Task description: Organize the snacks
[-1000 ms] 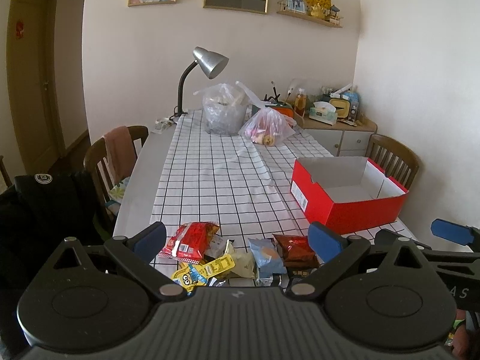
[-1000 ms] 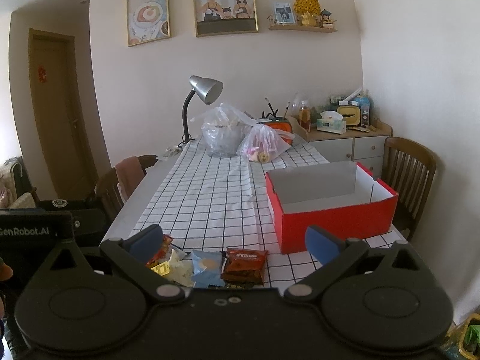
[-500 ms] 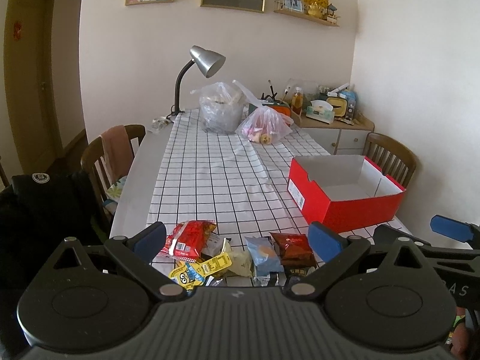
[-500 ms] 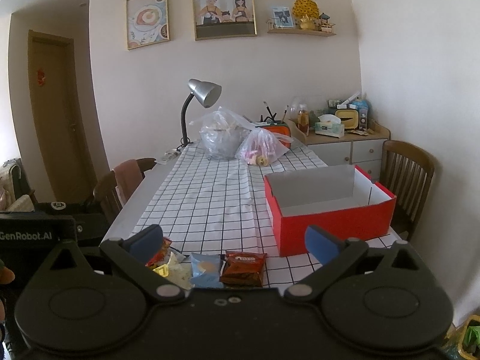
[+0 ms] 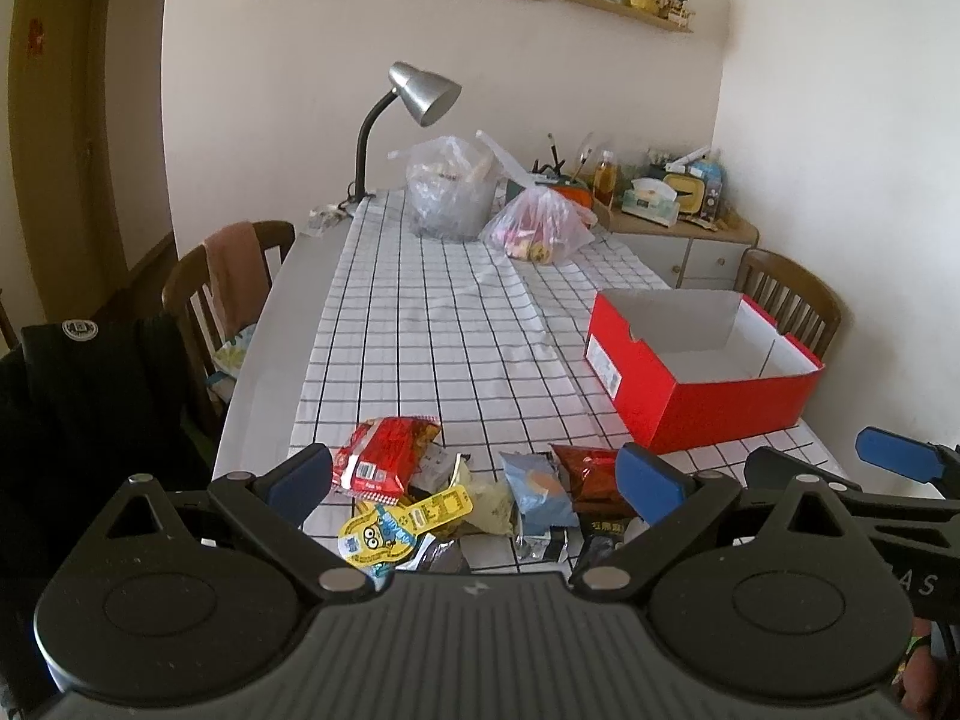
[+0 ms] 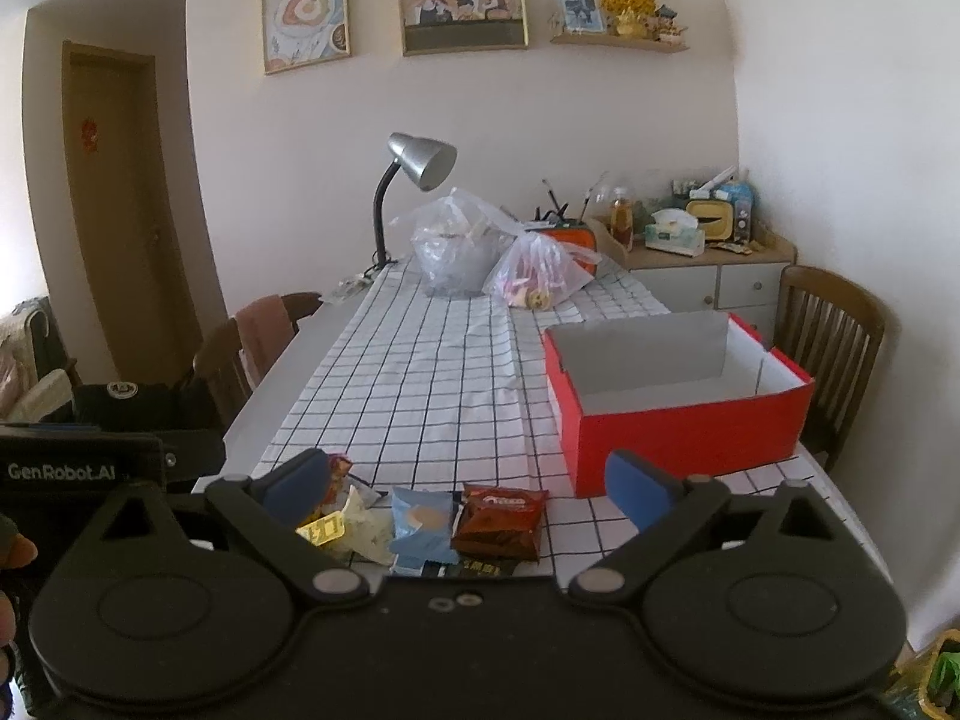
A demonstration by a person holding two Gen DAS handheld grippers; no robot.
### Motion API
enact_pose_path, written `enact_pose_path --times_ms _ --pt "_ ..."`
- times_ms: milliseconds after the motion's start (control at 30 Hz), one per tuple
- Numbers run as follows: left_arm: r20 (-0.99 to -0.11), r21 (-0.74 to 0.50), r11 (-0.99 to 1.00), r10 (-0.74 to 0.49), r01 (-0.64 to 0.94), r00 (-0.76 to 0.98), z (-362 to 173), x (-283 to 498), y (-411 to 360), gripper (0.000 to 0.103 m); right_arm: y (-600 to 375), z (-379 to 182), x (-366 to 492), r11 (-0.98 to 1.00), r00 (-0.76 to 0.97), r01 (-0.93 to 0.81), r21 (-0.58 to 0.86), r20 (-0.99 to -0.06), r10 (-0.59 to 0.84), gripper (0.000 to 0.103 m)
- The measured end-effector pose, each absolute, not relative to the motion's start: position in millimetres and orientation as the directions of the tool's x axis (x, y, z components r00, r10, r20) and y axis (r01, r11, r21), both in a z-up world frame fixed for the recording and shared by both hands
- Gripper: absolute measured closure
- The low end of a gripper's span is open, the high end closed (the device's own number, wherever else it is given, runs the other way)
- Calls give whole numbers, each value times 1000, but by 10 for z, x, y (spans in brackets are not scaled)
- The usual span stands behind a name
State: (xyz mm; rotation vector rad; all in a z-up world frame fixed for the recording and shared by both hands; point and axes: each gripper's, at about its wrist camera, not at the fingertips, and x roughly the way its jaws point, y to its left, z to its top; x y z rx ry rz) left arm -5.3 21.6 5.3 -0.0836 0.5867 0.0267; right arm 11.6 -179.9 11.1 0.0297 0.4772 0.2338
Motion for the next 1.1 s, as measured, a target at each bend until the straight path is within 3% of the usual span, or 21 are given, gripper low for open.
enact_pose_path --times_ms 200,333,533,800,967,1100 --pt "-652 -103 991 -1 -87 759 -192 167 359 2 -1779 -153 379 972 813 -219 82 -535 229 6" --pt "-709 -115 986 5 -123 705 -416 308 476 2 -1797 -438 586 968 746 -235 87 -622 237 13" --pt "-773 -121 982 -2 -145 635 -780 482 600 2 -1807 -810 806 952 659 -296 75 -705 261 21" --pt "-819 -113 981 -1 -160 574 -1134 658 621 4 -1744 -1093 1006 942 590 -327 73 -764 263 22" --pt "-857 -102 978 7 -183 514 -1367 770 650 17 -1716 -1235 1191 940 567 -334 66 -783 256 29" --pt "-867 -107 973 9 -204 497 -1472 889 669 20 -1649 -1328 1361 940 545 -332 79 -797 259 29"
